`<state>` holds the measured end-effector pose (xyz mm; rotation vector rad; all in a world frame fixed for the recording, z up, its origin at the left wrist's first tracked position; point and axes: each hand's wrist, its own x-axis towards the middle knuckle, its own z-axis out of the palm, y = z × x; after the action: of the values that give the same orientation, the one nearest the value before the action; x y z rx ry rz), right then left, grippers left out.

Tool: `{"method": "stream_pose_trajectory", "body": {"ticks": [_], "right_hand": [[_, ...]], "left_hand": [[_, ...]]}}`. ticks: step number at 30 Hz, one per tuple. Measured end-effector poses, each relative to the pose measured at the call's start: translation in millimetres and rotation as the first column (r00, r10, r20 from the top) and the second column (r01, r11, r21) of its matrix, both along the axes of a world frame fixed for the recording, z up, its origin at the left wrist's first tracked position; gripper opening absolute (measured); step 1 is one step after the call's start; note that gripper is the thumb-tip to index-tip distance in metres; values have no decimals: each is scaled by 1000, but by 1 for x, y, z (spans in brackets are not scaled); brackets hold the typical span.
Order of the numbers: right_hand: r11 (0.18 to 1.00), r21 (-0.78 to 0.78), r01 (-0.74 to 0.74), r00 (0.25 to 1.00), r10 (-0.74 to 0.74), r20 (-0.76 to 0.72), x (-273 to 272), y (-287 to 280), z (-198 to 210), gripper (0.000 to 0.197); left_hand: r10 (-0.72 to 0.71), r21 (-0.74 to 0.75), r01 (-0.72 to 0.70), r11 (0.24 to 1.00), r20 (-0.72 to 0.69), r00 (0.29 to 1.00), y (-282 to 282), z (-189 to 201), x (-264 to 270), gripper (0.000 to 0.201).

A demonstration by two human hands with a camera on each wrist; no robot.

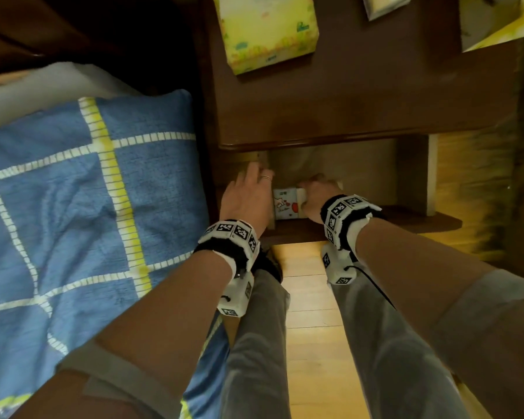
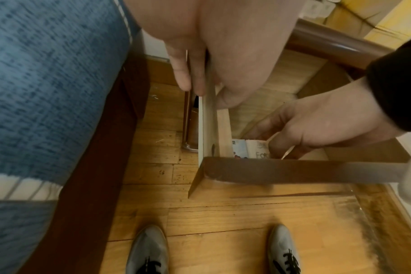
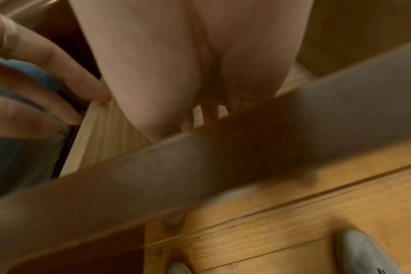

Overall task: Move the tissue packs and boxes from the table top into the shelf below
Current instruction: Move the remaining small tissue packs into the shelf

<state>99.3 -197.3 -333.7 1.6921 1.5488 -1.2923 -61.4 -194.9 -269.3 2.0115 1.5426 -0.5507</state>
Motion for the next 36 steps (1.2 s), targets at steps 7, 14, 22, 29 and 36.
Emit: {"method": "stream_pose_trajectory", "body": {"ticks": [7, 14, 22, 29, 36], "right_hand": [[983, -48, 175, 984, -176, -27, 15, 10, 50, 66], [910, 101, 401, 909, -382, -167, 74, 85, 158, 13], [864, 455, 213, 970, -243, 7, 103, 204, 200, 77], [879, 401, 258, 927, -342, 153, 94, 248, 149, 100], [801, 497, 334, 872, -463, 160, 87, 240, 136, 87]], "left_hand": [[93, -28, -90, 996, 108, 990, 16, 41, 7, 48], [76, 163, -104, 981, 172, 982, 108, 142, 59, 34], [-47, 283, 44, 958, 5, 999, 232, 160, 117, 61], [-206, 286, 208, 935, -36, 978, 306, 110, 122, 86], [-465, 101, 469, 877, -64, 883, 360, 84, 133, 87]]}}
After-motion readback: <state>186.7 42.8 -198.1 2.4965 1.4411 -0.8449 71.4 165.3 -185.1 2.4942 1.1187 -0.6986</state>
